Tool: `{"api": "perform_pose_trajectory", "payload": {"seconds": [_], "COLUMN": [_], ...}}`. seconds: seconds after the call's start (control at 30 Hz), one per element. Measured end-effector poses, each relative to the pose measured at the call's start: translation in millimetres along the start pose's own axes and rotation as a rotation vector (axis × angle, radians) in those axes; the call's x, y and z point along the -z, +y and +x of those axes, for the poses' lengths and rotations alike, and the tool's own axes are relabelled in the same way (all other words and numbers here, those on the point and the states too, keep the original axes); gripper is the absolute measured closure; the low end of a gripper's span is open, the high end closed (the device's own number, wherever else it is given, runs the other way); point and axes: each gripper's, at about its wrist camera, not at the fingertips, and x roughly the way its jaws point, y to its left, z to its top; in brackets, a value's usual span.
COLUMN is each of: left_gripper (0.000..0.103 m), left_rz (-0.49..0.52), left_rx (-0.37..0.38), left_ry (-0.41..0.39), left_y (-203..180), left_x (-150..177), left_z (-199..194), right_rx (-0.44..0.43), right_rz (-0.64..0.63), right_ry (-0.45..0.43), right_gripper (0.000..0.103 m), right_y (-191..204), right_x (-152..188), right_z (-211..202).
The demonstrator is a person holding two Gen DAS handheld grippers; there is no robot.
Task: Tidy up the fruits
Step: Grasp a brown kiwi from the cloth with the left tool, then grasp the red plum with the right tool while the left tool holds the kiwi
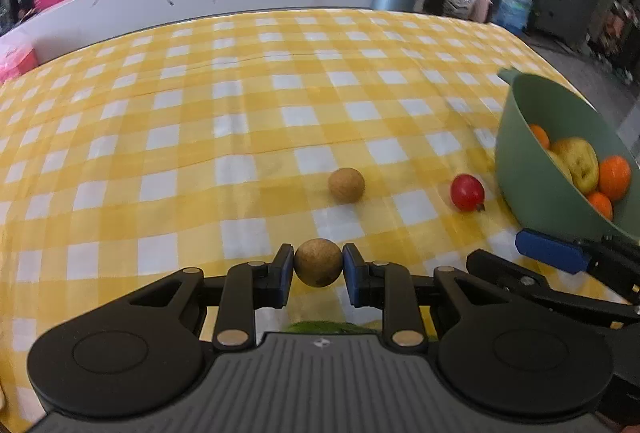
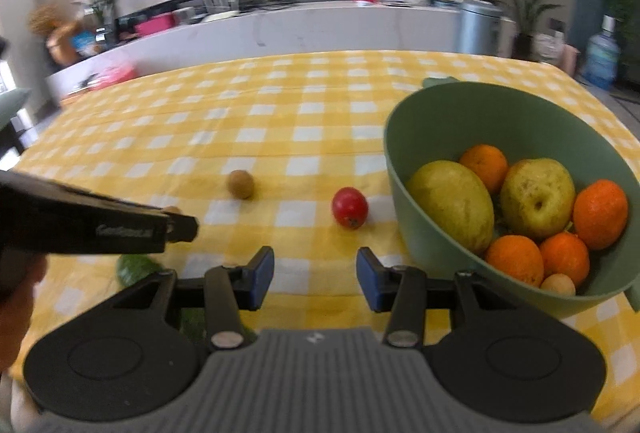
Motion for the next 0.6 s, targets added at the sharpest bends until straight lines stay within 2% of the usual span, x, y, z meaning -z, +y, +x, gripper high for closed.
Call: {"api": "perform_pose_trajectory", "payload": {"seconds": [0.27, 0.43, 0.6], "left_gripper": [0.074, 0.074, 0.074], "left_rz": [-0.085, -0.111, -0.132], "left_rx": [-0.006, 0.0, -0.004], "left_ry": [-0.001, -0.009, -0.008], "left_y": [14.4, 19.1, 23.5], "left_x": [-1.0, -1.4, -0.2], "left_z": [4.3, 3.9, 4.6], "right_rx": [0.175, 0.237, 0.267], "right_rz": [0.219, 0.307, 0.329], "right_ry": [-0.038, -0.053, -0.051], "right_gripper": [0.061, 0.061, 0.061], "right_y": [10.6, 14.6, 20.2], "right_x": [-8.7, -11.8, -15.5], "right_z": [17.4, 29.0, 40.4]}}
